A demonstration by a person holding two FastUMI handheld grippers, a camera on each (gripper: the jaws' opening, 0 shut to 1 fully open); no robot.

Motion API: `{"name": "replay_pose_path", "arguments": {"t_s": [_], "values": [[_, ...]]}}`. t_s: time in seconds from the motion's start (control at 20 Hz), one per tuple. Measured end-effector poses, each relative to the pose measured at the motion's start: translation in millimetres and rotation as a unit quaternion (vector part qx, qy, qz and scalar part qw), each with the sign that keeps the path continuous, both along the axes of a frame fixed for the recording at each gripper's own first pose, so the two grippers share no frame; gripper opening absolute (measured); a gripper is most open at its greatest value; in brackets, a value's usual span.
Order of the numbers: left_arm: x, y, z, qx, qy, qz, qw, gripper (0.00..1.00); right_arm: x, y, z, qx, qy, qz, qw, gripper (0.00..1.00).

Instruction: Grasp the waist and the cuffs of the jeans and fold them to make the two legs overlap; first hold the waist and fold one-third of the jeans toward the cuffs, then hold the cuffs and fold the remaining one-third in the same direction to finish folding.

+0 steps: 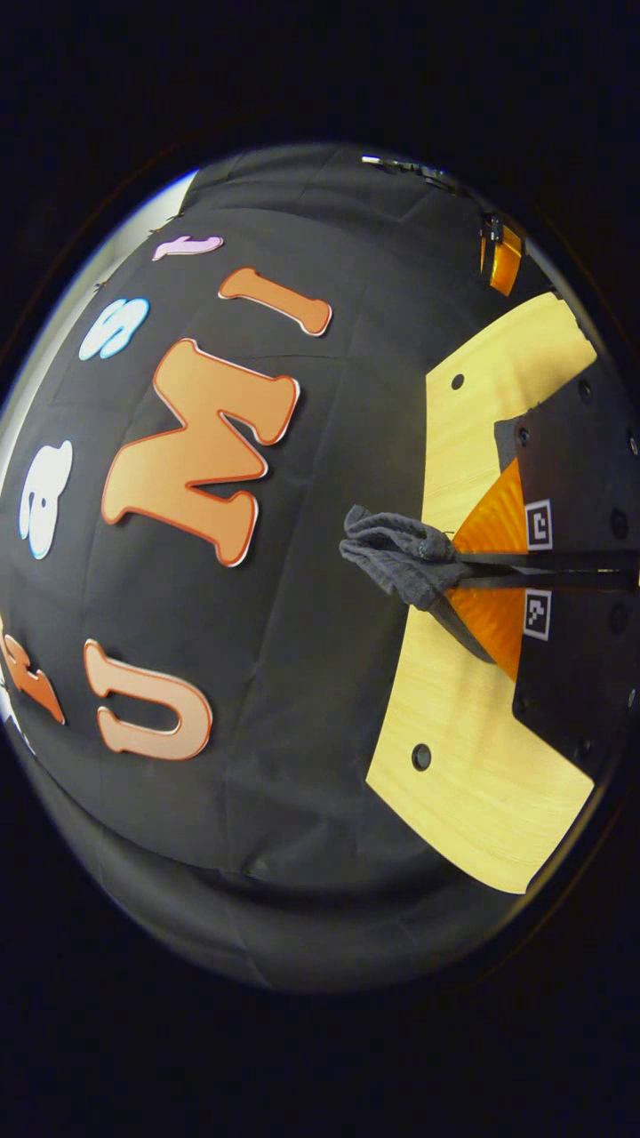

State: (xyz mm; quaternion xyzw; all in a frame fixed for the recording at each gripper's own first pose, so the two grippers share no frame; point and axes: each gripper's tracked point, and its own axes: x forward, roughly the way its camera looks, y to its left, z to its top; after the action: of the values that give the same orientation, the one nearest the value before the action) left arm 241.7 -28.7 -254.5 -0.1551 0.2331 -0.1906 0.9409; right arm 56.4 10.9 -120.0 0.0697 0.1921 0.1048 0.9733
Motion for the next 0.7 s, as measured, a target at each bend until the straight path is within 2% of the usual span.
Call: {"name": "replay_pose_path", "arguments": {"t_s": [0.35,0.7], "values": [[-6.0,-119.4,-11.6,0.046,0.032,-0.071,0.996,0.02,-3.9,-35.9,-17.7,0.02,0.014,-0.015,1.0,0.99],[-42.5,-200.9,-31.0,0.074,0.053,-0.142,0.986,0.02,-6.5,-48.5,-28.2,0.026,0.025,-0.018,0.999,0.99]]}}
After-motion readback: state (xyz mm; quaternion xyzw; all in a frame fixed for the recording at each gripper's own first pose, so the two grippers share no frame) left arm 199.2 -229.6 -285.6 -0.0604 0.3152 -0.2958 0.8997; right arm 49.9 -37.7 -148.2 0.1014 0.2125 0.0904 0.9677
